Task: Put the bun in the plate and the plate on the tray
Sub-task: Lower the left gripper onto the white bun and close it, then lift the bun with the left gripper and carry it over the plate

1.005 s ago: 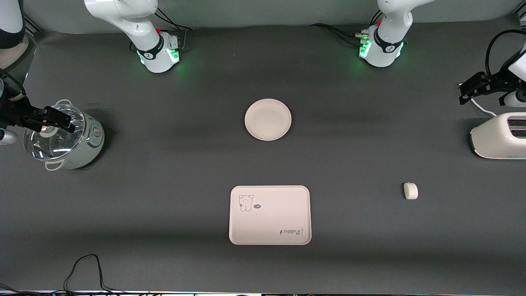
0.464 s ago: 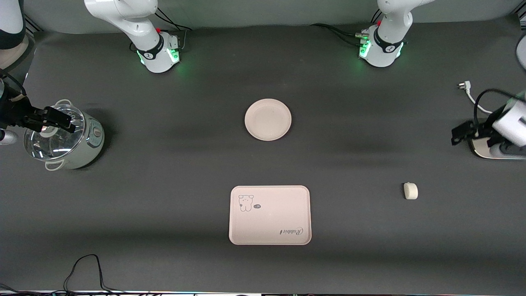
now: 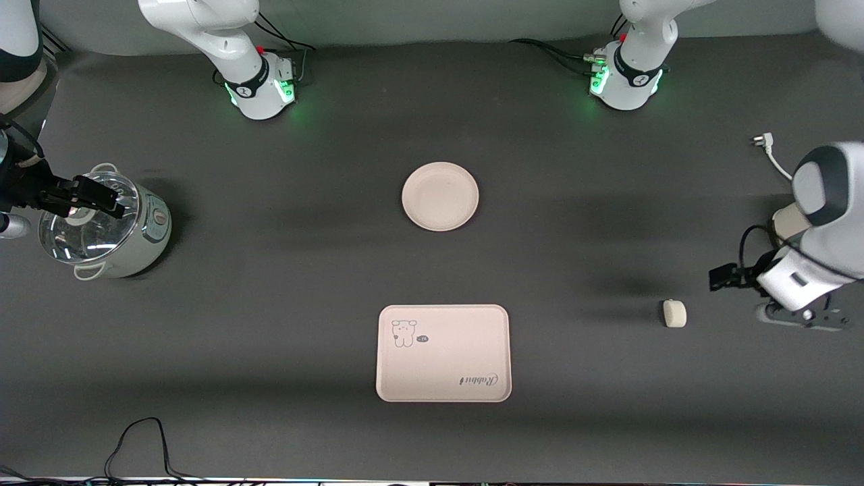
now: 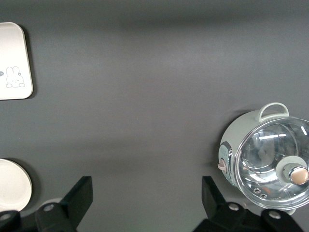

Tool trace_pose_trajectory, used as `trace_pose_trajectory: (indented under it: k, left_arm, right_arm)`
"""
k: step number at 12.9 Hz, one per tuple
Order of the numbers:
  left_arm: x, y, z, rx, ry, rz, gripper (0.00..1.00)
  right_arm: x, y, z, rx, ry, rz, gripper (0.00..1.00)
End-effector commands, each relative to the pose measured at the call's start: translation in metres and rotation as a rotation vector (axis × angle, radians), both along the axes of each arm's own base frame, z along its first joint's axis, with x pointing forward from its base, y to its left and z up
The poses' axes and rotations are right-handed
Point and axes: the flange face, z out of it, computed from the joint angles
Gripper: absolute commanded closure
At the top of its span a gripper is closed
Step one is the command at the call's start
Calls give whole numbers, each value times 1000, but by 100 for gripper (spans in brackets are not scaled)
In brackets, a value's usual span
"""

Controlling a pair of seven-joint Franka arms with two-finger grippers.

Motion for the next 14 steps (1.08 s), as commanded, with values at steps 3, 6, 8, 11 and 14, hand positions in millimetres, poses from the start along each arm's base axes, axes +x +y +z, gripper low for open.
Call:
trace_pose_trajectory:
  k: [3, 6, 8, 11, 14]
  left_arm:
    - [8, -13, -91, -28, -86, -24, 0]
    - [3, -17, -138, -34, -104, -45, 0]
    - [-1, -21, -154, -36, -121, -49, 1]
    - [-7, -23, -168, -13, -98, -61, 22]
    - [-9, -25, -174, 5, -87, -67, 47]
  right_arm:
    - [-1, -2, 0, -17, -4, 15, 0]
    - [-1, -2, -1, -16, -3, 15, 0]
    - [-1, -2, -2, -16, -1, 15, 0]
    - [-2, -2, -2, -16, 0, 15, 0]
    - [-2, -2, -2, -18, 0, 15, 0]
